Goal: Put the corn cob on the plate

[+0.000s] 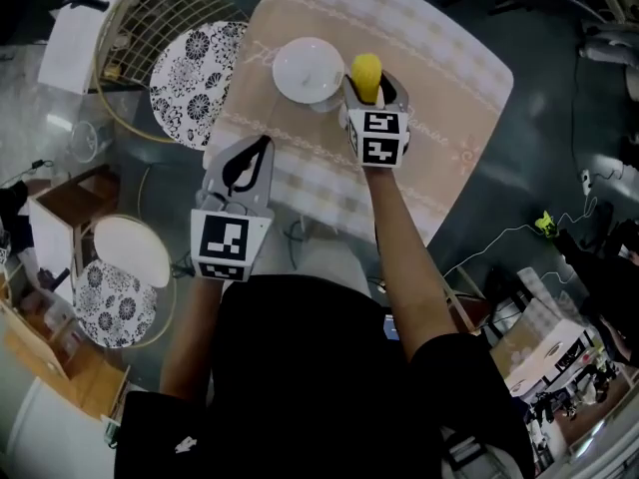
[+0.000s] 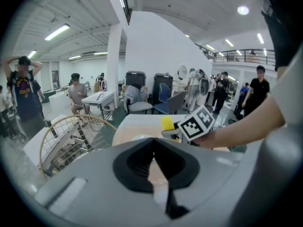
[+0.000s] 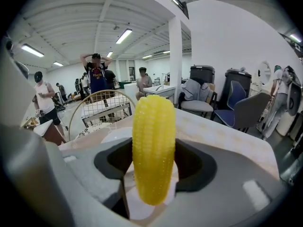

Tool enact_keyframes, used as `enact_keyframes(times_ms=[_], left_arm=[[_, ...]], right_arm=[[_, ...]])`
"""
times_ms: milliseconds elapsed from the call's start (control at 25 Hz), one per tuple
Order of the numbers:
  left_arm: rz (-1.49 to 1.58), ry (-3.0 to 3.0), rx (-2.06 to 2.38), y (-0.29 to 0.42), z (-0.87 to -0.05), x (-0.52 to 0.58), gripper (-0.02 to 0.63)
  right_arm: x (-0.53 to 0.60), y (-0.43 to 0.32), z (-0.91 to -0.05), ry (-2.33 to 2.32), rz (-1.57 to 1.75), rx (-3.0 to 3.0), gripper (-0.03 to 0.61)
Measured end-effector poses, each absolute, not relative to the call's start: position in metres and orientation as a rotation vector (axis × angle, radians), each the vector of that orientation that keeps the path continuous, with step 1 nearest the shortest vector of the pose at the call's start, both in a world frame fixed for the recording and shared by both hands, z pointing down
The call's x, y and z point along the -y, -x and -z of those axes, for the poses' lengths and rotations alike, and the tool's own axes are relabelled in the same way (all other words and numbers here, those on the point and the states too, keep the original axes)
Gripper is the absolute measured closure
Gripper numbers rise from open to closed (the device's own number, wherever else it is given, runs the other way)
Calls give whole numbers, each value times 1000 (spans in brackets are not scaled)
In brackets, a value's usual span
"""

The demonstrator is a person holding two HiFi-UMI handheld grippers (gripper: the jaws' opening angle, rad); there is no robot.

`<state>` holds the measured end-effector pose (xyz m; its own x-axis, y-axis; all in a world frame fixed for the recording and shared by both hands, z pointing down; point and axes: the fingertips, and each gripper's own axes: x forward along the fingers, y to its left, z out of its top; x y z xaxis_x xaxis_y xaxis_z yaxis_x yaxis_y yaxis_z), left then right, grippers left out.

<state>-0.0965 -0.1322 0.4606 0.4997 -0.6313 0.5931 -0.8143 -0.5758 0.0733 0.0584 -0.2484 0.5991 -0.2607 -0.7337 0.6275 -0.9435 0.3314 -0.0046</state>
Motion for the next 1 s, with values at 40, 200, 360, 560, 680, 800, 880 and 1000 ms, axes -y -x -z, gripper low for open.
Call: enact_keyframes(times_ms=[40,200,360,560,680,800,880,1000], left_arm=[[-742,-2401,1211,100,-461,133,609],[-745,-2392,1227,114,-461,137,608],[-730,-2363,1258,128,-461,142,609],[-741,-2345,1259,138,-468,140,609],[-747,-2335,1255,143,-472,140,607],[-749,-2336,1248,146,-474,142,609],[-746,-2330,1249,150,-476,145,608],[-746,-2322,1249,154,-479,149,607]], right_arm=[[250,-52,-600,-1456,-521,2080,322],[255,-32,-599,-1421,-518,2102,322],[260,-16,-602,-1381,-516,2112,322],[266,4,-610,-1333,-513,2121,322],[269,14,-616,-1307,-510,2125,322],[271,23,-621,-1272,-514,2121,322],[273,28,-625,-1247,-516,2116,322],[276,34,-631,-1212,-513,2113,322]])
